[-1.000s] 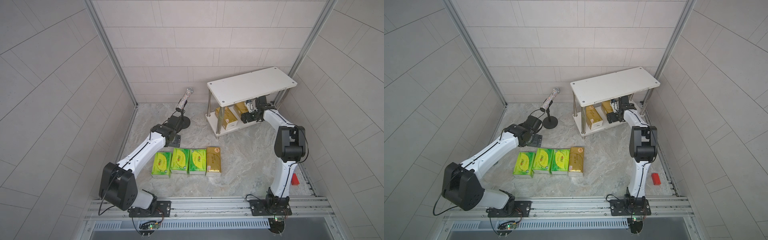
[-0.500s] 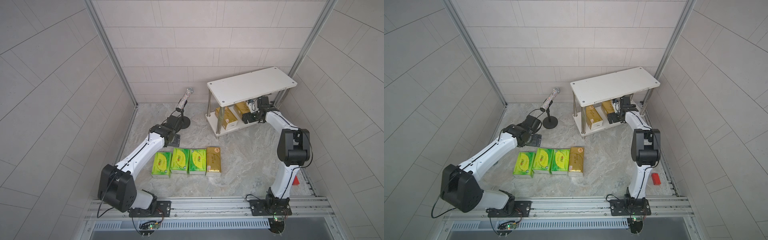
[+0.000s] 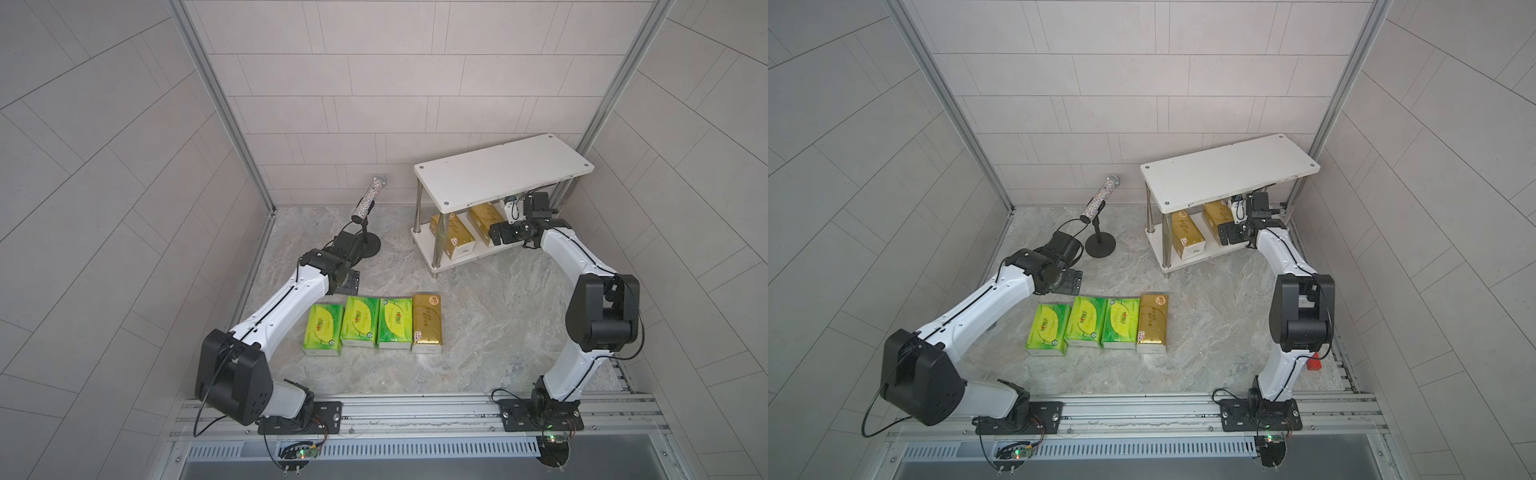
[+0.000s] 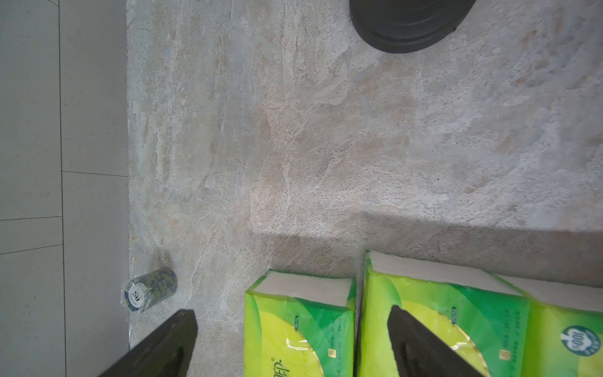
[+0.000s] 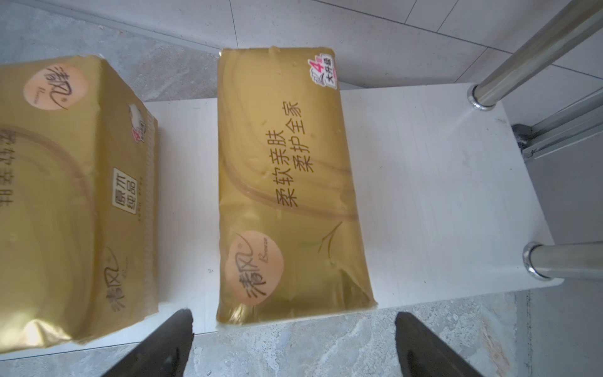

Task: Place the tissue boxes on the shelf by color
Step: Place a box of tissues on the shelf.

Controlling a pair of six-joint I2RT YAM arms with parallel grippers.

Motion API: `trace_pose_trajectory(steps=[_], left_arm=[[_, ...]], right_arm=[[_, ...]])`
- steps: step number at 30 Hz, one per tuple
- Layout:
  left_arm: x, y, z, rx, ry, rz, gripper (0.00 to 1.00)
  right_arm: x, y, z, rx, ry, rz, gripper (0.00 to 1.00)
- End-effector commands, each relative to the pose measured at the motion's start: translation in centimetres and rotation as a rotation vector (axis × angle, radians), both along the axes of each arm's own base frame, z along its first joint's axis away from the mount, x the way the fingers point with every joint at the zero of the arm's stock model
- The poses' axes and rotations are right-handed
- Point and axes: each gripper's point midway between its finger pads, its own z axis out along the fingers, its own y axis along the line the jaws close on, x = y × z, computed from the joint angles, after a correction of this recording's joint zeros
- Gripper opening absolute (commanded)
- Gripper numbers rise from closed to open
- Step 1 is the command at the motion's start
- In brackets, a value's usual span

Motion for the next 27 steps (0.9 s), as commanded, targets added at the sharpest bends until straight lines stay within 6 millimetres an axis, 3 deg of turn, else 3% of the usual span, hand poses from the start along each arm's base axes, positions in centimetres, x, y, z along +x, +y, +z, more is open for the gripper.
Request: trace_pose_trajectory(steps=[1,9,12,14,20,23,27], left_arm=[[-0.7,0.8,1.5,0.014,-0.012,-0.001,1.00],[-2.6,1.2,1.6,-0.031,-0.017,0.056,1.00],[-2.8,0.9,1.7,-0.070,-0.040,0.068,1.00],[-2.7,0.6,2.0,-0.093,-0.052,0.065,1.00],[-3.1,-0.3,1.1,-0.156,-0.032,0.067,1.00],[-3.3,-0.3,0.9,-0.160,-0.027,0.075,1.00],[-3.4,0.7,1.3,-0.116,-0.052,0.090,1.00]], right_arm=[[-1.0,0.0,1.4,0.036,-0.037,-0.039,1.00],[-5.1,0.8,1.8,0.171,-0.036,-0.147,1.00],[-8.0,0.8,1.8,0.219,-0.005,-0.273,1.00],[-11.0,0.8,1.2,0.267,0.061,-0.377,1.00],[-19.2,5.5,-1.2,0.323,0.124,-0.427,1.00],[-22.3,8.0,-2.3,0.297,0.145,-0.408,1.00],[-24.8,10.3,-3.6,0.263,0.144,-0.383,1.00]])
